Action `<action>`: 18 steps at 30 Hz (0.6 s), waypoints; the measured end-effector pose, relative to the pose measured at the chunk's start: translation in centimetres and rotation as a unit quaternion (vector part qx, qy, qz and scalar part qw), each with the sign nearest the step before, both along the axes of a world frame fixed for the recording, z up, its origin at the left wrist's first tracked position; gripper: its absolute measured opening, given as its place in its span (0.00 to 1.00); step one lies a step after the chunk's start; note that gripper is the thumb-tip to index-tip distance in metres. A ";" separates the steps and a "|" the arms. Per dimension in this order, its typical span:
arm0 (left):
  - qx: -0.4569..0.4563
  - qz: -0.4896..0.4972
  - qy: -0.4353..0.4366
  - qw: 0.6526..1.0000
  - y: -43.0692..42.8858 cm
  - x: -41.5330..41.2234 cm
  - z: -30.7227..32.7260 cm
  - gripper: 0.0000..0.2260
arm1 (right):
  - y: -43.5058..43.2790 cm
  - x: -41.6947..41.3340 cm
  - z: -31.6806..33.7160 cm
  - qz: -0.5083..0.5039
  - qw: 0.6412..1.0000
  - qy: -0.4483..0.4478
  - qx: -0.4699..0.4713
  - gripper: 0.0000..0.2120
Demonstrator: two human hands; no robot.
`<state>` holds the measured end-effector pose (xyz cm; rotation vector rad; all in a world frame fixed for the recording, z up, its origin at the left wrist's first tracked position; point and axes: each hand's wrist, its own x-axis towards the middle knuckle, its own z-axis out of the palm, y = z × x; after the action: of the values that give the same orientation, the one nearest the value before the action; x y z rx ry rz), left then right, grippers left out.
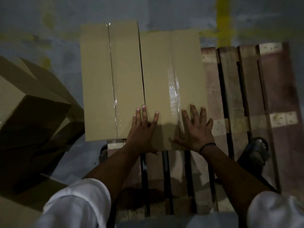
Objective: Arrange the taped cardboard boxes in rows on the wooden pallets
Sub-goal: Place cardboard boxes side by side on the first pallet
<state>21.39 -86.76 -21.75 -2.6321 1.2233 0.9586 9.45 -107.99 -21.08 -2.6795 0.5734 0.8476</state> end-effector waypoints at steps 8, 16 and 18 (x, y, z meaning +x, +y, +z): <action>0.000 -0.008 -0.003 1.000 0.0 -0.3 -0.3 0.72 | -0.4 -2.4 -0.8 0.092 0.995 0.026 -0.007 0.70; -0.002 -0.015 -0.013 1.000 -0.1 -0.2 -0.3 0.69 | -1.0 -2.2 -1.2 0.082 0.996 -0.001 0.025 0.69; 0.000 -0.021 -0.018 1.000 -0.1 -0.1 -0.2 0.67 | -1.1 -1.9 -1.2 0.084 0.996 -0.010 0.025 0.68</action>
<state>21.27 -86.81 -21.97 -2.6009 1.2653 0.9007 7.53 -109.11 -22.26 -2.7161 0.3212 0.8650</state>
